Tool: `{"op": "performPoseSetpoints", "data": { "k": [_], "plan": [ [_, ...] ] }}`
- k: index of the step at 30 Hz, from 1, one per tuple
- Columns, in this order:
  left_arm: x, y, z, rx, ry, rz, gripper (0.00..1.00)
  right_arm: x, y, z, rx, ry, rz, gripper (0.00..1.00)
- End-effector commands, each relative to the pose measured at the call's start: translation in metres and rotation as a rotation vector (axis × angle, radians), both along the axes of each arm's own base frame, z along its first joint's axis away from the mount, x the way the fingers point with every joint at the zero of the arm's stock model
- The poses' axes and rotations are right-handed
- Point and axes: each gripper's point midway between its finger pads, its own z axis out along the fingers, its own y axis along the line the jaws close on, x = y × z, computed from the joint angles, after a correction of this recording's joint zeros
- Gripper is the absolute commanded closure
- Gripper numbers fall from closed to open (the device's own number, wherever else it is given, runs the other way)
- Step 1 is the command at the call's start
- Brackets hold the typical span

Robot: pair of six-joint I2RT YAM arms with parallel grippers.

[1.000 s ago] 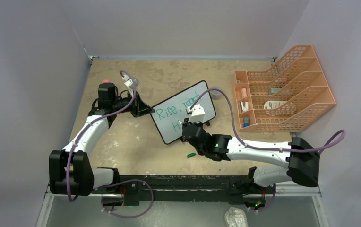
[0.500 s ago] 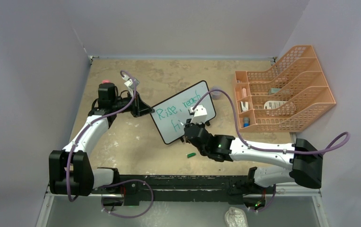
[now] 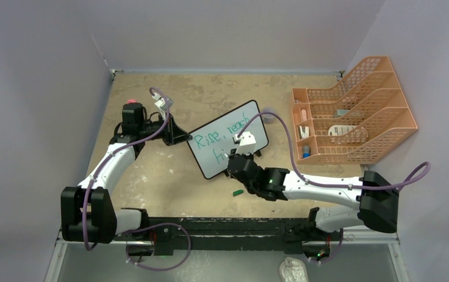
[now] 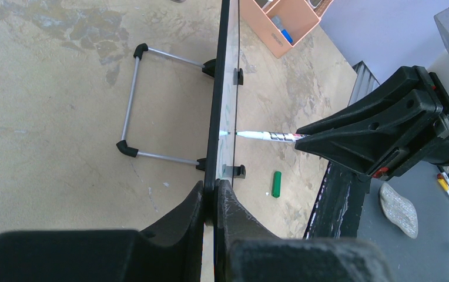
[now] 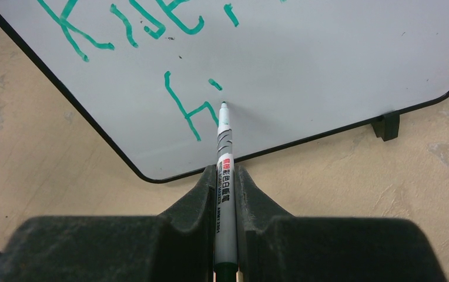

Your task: Write a sentence on the whiteboard

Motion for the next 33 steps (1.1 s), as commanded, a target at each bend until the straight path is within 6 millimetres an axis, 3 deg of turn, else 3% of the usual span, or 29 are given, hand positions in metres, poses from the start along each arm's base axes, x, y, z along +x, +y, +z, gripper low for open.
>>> {"op": "performPoseSetpoints", "data": {
  "k": [1, 18, 33],
  "plan": [
    [0.008, 0.002, 0.003, 0.027, -0.04, 0.008, 1.0, 0.005, 0.001, 0.007, 0.024, -0.012, -0.026, 1.0],
    [0.008, 0.002, 0.003, 0.024, -0.04, 0.004, 1.0, 0.009, 0.002, 0.009, 0.022, -0.025, -0.042, 1.0],
    [0.008, 0.002, 0.003, 0.024, -0.037, 0.004, 1.0, 0.008, 0.003, -0.002, -0.003, -0.007, -0.041, 1.0]
  ]
}}
